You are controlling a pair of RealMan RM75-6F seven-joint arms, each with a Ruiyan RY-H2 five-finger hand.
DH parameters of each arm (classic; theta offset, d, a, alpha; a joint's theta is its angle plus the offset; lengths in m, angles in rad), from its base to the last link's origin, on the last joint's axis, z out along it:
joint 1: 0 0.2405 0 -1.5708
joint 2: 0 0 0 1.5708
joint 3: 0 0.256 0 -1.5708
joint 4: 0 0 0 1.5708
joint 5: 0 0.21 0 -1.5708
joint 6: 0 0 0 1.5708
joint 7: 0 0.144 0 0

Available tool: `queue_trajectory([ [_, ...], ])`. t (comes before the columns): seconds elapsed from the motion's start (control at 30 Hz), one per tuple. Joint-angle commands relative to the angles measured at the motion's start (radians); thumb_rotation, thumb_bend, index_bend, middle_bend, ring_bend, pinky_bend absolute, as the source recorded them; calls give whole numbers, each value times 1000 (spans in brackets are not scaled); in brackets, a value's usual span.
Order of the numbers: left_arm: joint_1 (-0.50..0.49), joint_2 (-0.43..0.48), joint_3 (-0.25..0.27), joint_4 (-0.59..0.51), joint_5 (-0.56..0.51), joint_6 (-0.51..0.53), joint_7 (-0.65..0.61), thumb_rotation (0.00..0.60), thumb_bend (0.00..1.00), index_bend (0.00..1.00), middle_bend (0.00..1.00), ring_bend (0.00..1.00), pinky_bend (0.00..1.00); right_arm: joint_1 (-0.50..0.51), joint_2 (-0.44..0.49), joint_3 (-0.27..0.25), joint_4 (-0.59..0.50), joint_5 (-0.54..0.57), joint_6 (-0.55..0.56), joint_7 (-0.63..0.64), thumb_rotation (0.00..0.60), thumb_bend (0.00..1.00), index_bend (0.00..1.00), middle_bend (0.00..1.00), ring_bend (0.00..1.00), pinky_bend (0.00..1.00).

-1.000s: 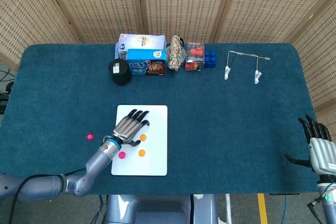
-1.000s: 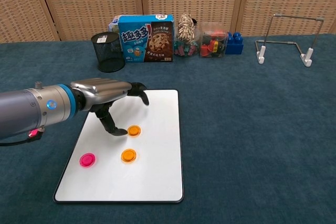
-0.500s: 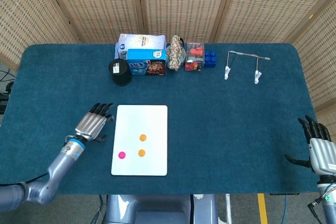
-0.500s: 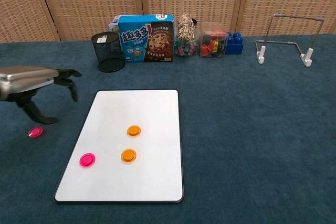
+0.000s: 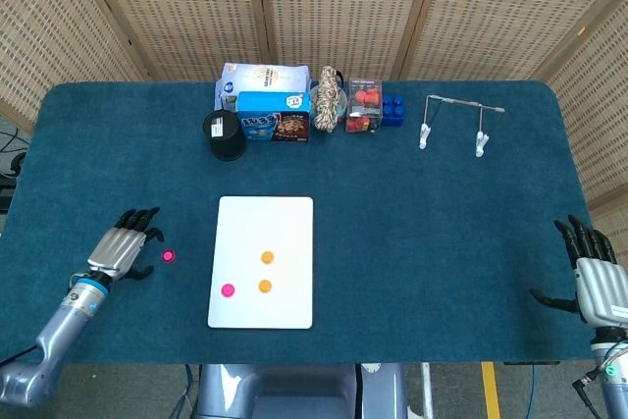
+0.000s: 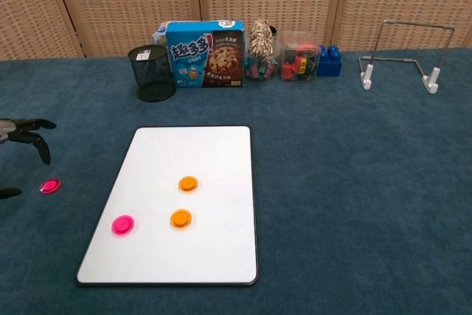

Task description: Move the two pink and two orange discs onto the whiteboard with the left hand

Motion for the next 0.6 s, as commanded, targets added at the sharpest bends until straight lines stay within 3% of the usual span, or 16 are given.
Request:
queue_trajectory([
  [0.03,2,-13,-6,13,2,-12,1,600,307,336,0,0,0,0,0,0,0,1,-1,1,600,36,0,0,0,0],
  [0.47,3,-79,-39,66,-8,-54,33,600,312,356,0,0,0,1,2,0,0,3,-6,5,600,38,0,0,0,0],
  [0.6,3,-87,-44,71,-3,-64,34,600,313,413,0,0,0,1,2,-1,0,3,-7,5,600,40,0,0,0,0],
])
